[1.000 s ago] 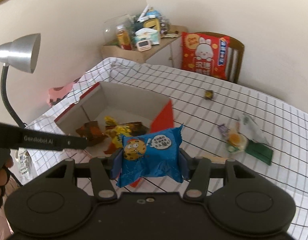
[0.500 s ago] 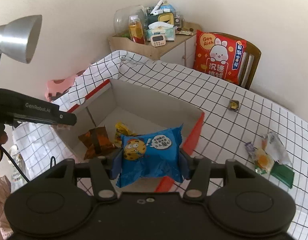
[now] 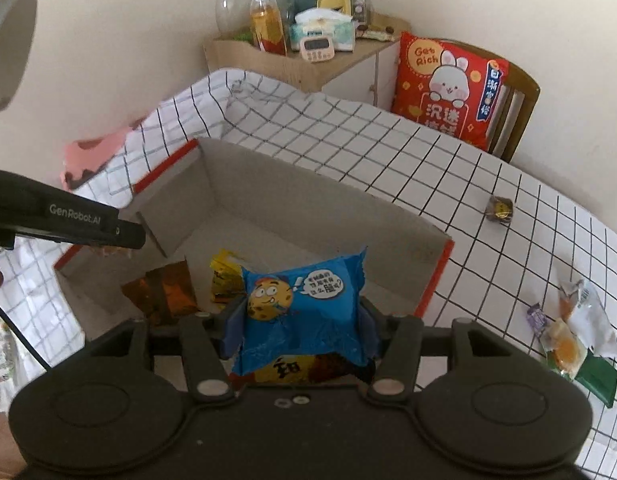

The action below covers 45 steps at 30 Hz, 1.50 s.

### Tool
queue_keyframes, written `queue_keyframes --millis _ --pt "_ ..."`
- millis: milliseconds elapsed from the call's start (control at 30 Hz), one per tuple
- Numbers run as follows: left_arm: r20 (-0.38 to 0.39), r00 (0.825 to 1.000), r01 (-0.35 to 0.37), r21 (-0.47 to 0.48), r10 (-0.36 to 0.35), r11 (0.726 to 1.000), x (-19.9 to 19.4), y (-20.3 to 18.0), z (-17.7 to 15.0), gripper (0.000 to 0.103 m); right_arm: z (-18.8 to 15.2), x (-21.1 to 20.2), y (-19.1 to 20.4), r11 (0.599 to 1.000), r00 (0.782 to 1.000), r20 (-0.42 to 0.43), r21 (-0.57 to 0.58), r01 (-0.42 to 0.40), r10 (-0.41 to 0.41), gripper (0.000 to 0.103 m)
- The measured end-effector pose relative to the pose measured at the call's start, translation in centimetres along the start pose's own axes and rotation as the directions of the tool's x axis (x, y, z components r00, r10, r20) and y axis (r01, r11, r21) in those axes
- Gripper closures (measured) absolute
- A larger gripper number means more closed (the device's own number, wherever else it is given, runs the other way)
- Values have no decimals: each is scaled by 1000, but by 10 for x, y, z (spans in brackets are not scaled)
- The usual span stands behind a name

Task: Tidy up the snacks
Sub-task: 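Open both tools to drop the candy and blue packet into the box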

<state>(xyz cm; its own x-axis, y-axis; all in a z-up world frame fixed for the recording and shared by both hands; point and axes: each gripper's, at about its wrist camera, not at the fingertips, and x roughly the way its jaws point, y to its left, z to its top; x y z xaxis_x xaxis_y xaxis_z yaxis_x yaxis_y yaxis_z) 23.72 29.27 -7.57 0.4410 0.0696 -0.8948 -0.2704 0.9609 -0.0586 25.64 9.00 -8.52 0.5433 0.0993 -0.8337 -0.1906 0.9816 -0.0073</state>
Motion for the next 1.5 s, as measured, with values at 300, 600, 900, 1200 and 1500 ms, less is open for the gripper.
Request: queue_keyframes --millis 300,600,900,1200,1500 --pt "-86 996 -15 40 18 999 33 -9 4 68 -2 27 -2 1000 998 -60 -17 0 -1 47" --pt "-132 991 -11 36 16 999 49 -9 4 67 0 31 -2 1000 998 -63 -5 -14 14 39" --pt "-112 994 -8 4 9 1000 44 -3 0 59 -2 23 -2 1000 999 -43 13 -20 21 24" --pt "-53 998 39 -11 -39 999 17 2 -7 49 -3 -2 -4 998 999 -1 30 -51 52 19" --pt "46 995 87 25 -88 996 -26 2 -20 45 -7 -44 -11 992 991 71 50 -113 110 18"
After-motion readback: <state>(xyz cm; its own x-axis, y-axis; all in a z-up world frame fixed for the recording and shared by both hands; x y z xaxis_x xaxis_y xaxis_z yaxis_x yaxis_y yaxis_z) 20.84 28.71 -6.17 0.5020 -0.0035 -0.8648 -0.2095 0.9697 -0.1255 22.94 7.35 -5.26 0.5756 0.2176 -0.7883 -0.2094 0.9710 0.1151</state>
